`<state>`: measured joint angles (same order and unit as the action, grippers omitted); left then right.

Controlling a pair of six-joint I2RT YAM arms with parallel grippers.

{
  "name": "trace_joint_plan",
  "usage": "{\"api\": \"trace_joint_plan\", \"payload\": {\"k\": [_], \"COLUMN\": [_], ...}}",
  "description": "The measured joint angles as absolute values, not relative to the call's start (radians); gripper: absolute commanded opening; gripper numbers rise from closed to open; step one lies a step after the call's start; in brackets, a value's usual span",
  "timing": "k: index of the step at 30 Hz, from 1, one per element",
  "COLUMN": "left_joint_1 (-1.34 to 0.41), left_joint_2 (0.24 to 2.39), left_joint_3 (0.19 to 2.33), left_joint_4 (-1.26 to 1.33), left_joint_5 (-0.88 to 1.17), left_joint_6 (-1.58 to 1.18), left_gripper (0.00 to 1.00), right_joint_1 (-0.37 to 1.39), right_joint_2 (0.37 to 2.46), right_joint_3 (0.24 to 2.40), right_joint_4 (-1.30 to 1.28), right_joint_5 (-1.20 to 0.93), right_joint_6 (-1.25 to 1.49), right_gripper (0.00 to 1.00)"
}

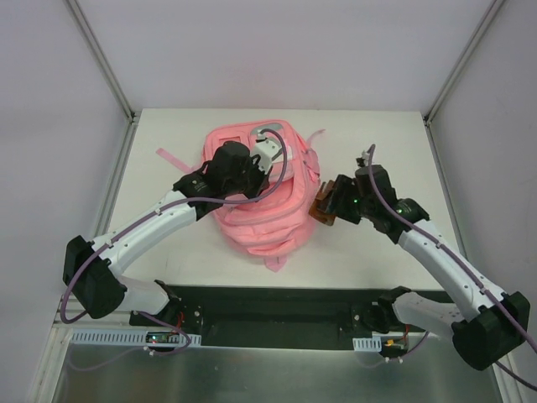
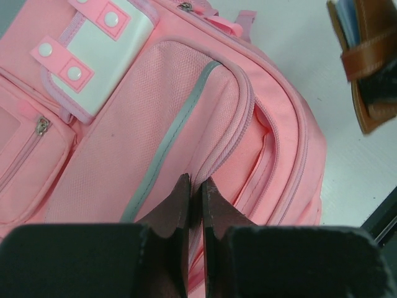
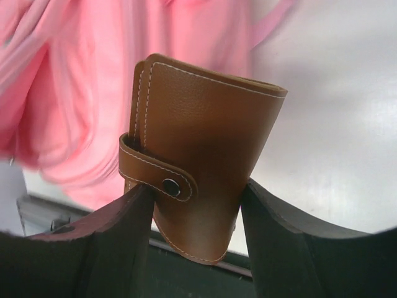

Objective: Pack the student bag
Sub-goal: Place the personal item in the student bag.

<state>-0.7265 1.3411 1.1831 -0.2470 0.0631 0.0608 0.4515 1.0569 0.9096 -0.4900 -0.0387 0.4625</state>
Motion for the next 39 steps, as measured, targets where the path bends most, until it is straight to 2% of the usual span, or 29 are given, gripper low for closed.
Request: {"api": "trace_joint_plan", "payload": {"k": [10,16,30,35,36,37,38,39], "left_joint_1": [-0.725,-0.724,-0.719,-0.718,-0.718,-0.718,-0.718,-0.716], "left_joint_2": [1.34,1.329,1.314,1.306,1.304,1.303,1.301,1.299], "left_joint_3": [1.183,1.183,1.187,1.187,1.187,1.187,1.187,1.187], "left_joint_4": [-0.253,-0.256,-0.29,-0.292,-0.292,-0.292,-0.292,-0.295], "left_joint_5": [0.085,0.093,0.077,0.077,0.076,0.074,0.07,0.069], "left_joint_6": [0.04,0.039,0.013,0.011,0.011,0.01,0.01,0.009], "left_gripper": [0.0,0.0,0.0,0.0,0.0,0.0,0.0,0.0], "right_joint_1": [0.779,0.813,0.887,0.886,0.882,0.879,0.876,0.873], "right_joint_2": [1.175,1.328,1.395,1.428,1.439,1.451,1.46,1.47], "right_joint_3": [1.093,1.174,1.227,1.255,1.269,1.278,1.281,1.28], "right_joint_4": [-0.469,-0.469,-0.511,-0.53,-0.537,-0.537,-0.532,-0.522], "right_joint_5": [-0.033,-0.017,0.05,0.068,0.068,0.068,0.069,0.067], "right_joint_6": [0.45,0.434,0.427,0.411,0.411,0.411,0.408,0.412], "right_gripper": [0.59,0.59,0.6,0.53,0.44,0.42,0.43,0.57]}}
